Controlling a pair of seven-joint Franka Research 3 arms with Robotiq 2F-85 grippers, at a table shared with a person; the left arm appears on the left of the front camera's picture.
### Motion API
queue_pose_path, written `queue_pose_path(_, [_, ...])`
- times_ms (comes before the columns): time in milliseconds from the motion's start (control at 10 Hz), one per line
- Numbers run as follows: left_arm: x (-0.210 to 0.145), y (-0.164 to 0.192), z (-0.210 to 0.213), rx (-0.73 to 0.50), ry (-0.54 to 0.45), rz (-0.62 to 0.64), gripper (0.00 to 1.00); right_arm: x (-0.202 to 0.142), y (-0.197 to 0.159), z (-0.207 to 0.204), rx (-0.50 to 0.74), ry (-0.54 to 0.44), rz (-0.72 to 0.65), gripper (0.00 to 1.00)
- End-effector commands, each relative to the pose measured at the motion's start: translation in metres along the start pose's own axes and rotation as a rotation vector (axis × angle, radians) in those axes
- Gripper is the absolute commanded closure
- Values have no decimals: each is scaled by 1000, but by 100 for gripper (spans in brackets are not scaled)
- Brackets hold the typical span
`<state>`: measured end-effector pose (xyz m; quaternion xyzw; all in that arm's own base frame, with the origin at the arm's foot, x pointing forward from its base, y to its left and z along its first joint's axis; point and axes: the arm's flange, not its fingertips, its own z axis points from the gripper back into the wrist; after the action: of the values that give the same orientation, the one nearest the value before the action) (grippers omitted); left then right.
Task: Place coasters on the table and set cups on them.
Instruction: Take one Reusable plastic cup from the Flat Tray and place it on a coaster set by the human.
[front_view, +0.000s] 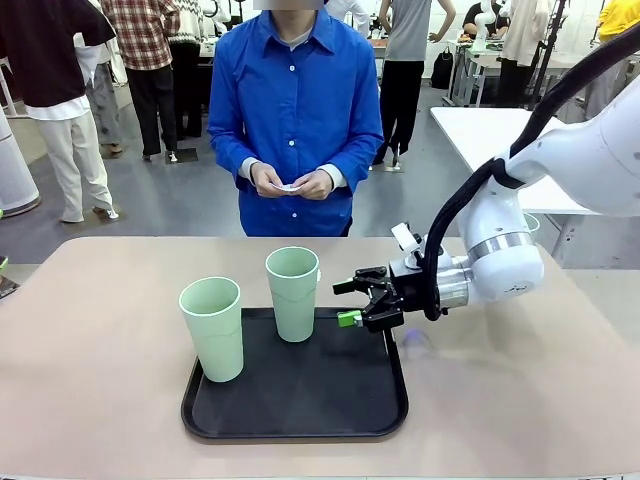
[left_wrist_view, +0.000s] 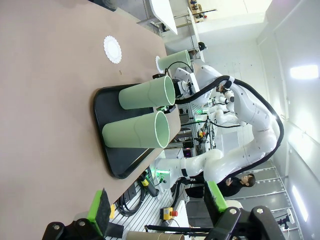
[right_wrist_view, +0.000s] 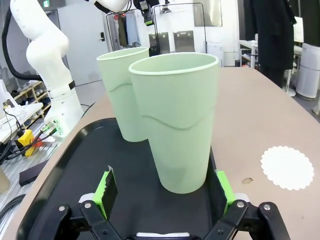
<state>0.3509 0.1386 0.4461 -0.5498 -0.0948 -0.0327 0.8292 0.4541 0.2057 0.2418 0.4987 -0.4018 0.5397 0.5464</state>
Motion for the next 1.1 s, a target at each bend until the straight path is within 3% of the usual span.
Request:
queue_pose_path(0, [-1, -1, 1, -12, -4, -8, 0, 0, -7, -18, -21, -11, 9, 0])
queue_pose_path(1000, [-1, -1, 1, -12, -4, -8, 0, -1, -18, -42, 2, -28, 53, 0])
